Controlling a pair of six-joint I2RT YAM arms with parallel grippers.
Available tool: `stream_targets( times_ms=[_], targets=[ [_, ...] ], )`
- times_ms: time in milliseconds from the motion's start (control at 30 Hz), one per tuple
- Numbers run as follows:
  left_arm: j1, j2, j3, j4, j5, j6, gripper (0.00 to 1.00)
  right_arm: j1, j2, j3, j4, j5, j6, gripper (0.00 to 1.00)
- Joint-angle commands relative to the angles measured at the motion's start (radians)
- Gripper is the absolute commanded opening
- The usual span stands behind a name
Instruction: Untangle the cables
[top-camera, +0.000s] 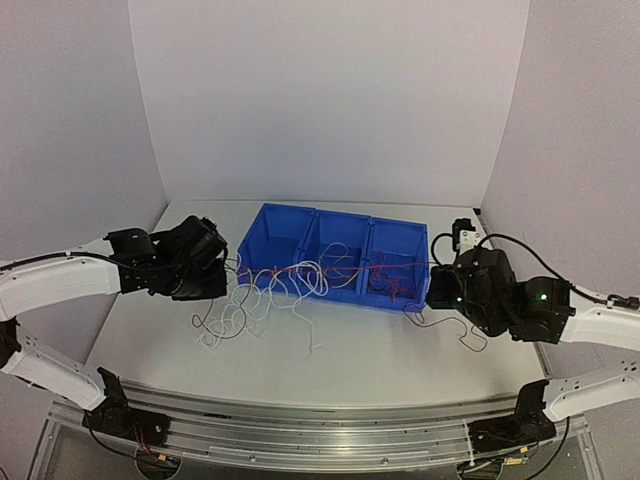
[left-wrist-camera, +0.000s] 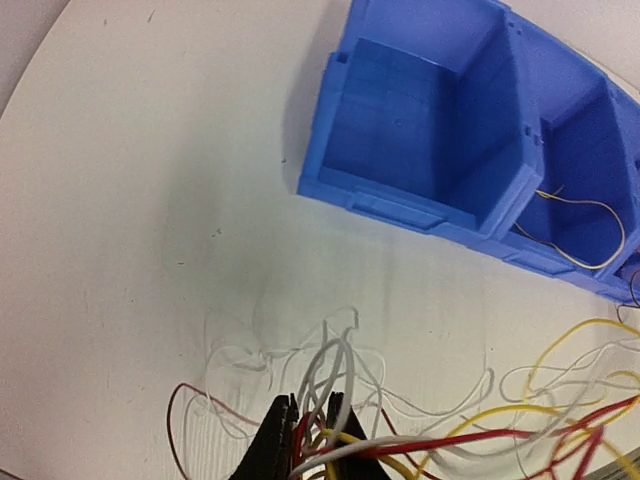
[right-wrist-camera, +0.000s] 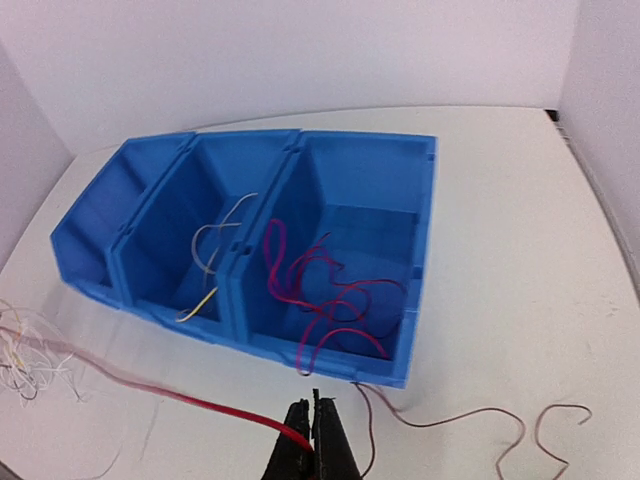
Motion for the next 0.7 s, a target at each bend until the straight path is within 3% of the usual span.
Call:
stream_targets(
  times_ms=[0,167,467,667],
  targets=[
    [0.045,-0.069,-0.068,0.007,0.015,-0.051,0.09,-0.028,-0.087,-0.008,-0.208,0.204,0.057,0.00],
    [0.061,-0.047,-0.103,-0.002,0.031,-0.051,0.16,-0.036,-0.143,0.028,-0.236,0.240,-0.033,0.00],
    [0.106,0.014,-0.132,-0.012,0.019,-0.094,0.01,-0.071,-0.217,0.135,-0.250,0.461,-0.271,0.00],
    [0.199,0.037,-0.197,0.051,0.080,-0.076,0.03,-0.110,-0.313,0.224,-0.253,0.675,-0.482,0.00]
  ],
)
